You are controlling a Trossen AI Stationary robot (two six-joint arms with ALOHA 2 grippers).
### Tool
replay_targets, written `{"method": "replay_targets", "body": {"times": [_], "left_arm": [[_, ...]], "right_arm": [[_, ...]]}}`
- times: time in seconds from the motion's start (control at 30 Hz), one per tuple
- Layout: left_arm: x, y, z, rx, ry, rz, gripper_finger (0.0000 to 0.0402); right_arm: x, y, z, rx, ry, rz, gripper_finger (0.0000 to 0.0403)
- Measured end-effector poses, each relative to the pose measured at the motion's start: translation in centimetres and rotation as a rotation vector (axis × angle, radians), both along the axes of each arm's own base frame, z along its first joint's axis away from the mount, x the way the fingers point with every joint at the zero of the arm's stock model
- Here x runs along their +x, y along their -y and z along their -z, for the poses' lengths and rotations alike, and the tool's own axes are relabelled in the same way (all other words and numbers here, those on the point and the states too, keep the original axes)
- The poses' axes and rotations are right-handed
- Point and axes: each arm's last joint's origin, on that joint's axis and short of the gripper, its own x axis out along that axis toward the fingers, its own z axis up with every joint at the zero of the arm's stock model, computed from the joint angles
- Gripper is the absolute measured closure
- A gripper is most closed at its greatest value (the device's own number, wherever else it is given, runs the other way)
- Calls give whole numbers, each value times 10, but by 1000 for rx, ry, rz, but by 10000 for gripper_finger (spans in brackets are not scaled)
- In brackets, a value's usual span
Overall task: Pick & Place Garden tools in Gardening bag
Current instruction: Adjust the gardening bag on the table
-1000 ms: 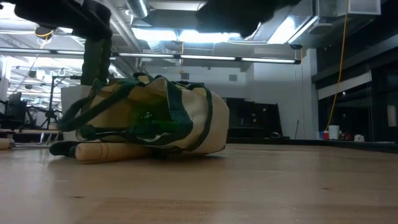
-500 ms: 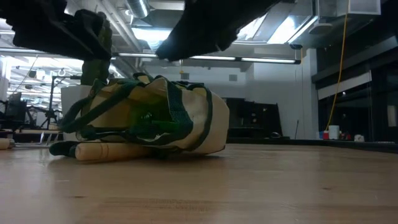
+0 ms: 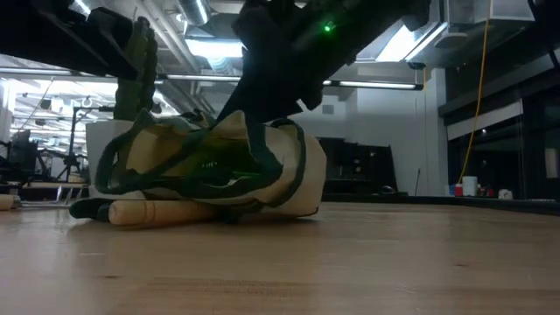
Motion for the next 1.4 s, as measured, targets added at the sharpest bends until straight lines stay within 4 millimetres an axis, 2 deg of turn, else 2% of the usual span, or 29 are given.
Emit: {"method": "replay_targets", "body": {"times": [0.13, 0.27, 0.37, 0.5, 0.7, 0.9, 1.13, 1.27, 1.4], "left_arm": [[0, 0, 0, -12, 0, -5, 229], [-1, 1, 1, -46, -15, -7, 229], [-3, 2, 4, -97, -67, 30, 229], [-8, 4, 8, -144, -132, 40, 230], [-16, 5, 14, -171, -201, -3, 245], [-16, 9, 22, -131, -217, -22, 262], [-13, 11, 32, -92, -253, -32, 281], [-12, 11, 33, -82, -249, -42, 288], [-12, 11, 33, -84, -242, -45, 294]], "right_arm": [[-2, 2, 2, -2, -17, 52, 231], [-3, 2, 4, 23, -39, 44, 298], [-4, 2, 2, 31, -36, 36, 331], [-4, 2, 2, 34, -38, 33, 353], [-2, 2, 0, 32, -23, 11, 357], [5, -4, -18, 36, -3, -35, 325], [13, -27, -45, 133, 40, -178, 234], [14, -33, -41, 80, 26, -213, 186], [17, -33, -33, -4, 13, -195, 158]]}}
